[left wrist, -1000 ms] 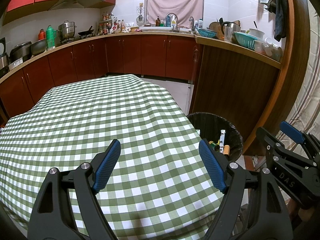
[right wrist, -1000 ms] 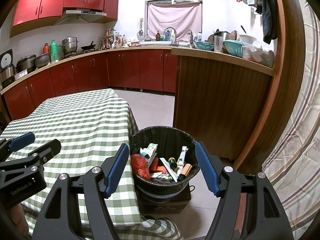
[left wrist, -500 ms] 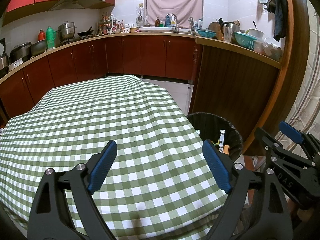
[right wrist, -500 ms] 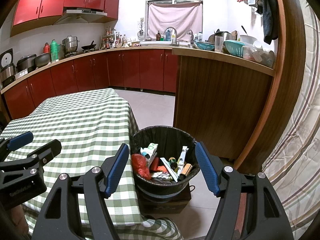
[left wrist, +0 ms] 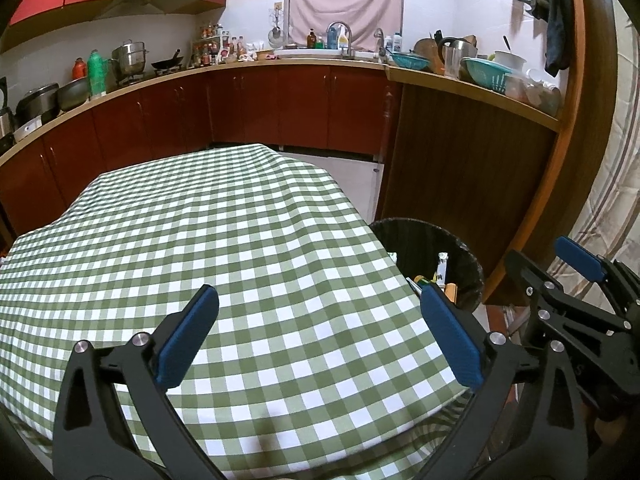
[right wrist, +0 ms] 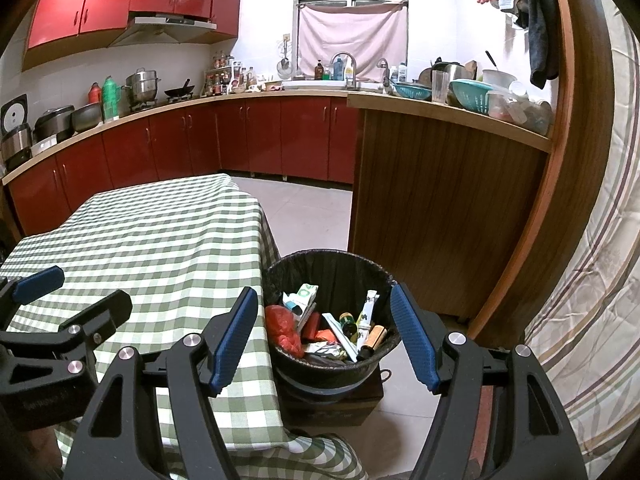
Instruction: Collect trash
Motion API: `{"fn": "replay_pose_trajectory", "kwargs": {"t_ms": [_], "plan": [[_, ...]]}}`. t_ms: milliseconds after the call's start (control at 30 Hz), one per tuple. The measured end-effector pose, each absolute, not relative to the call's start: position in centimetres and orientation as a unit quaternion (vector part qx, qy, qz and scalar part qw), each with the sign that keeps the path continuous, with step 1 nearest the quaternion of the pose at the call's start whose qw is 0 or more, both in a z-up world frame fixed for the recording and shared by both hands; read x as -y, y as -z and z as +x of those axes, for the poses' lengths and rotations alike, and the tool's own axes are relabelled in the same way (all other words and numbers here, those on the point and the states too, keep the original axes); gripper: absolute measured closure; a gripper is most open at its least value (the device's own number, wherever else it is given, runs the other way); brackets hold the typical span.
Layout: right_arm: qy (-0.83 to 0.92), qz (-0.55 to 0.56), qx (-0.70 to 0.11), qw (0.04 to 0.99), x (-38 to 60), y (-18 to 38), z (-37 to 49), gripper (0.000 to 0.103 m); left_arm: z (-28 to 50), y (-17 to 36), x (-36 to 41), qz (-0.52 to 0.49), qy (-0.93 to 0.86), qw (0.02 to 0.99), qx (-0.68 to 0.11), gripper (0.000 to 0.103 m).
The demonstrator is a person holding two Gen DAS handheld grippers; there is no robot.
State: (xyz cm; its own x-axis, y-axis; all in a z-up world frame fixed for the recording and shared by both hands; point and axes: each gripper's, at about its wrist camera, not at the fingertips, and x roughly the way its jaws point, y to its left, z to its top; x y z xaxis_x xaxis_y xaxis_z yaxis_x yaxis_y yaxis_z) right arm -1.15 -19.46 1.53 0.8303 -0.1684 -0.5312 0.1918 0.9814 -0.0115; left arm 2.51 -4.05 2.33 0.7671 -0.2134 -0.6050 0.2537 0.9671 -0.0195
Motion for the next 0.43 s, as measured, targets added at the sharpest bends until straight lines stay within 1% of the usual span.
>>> {"fn": "replay_pose_trajectory", "kwargs": {"t_ms": [167,300,433], "plan": [[0.092,0.021,-0.277,0.956,19.5,-1.5,-1.1,0.036,2.8,-2.1,4.0,0.047,0.11,0.939,-0.321,0.005],[0.088,0.018,-0.281,0.956,19.3,-1.4,-1.0,0.036,3.5,-1.2,3.2,0.051,0.094,0.933,-0.345,0.005],[0.085,0.014,-0.285,0.955,18.9,-1.2,-0.8,0.033,4.0,-0.3,2.1,0.053,0.077,0.928,-0.362,0.005]]}}
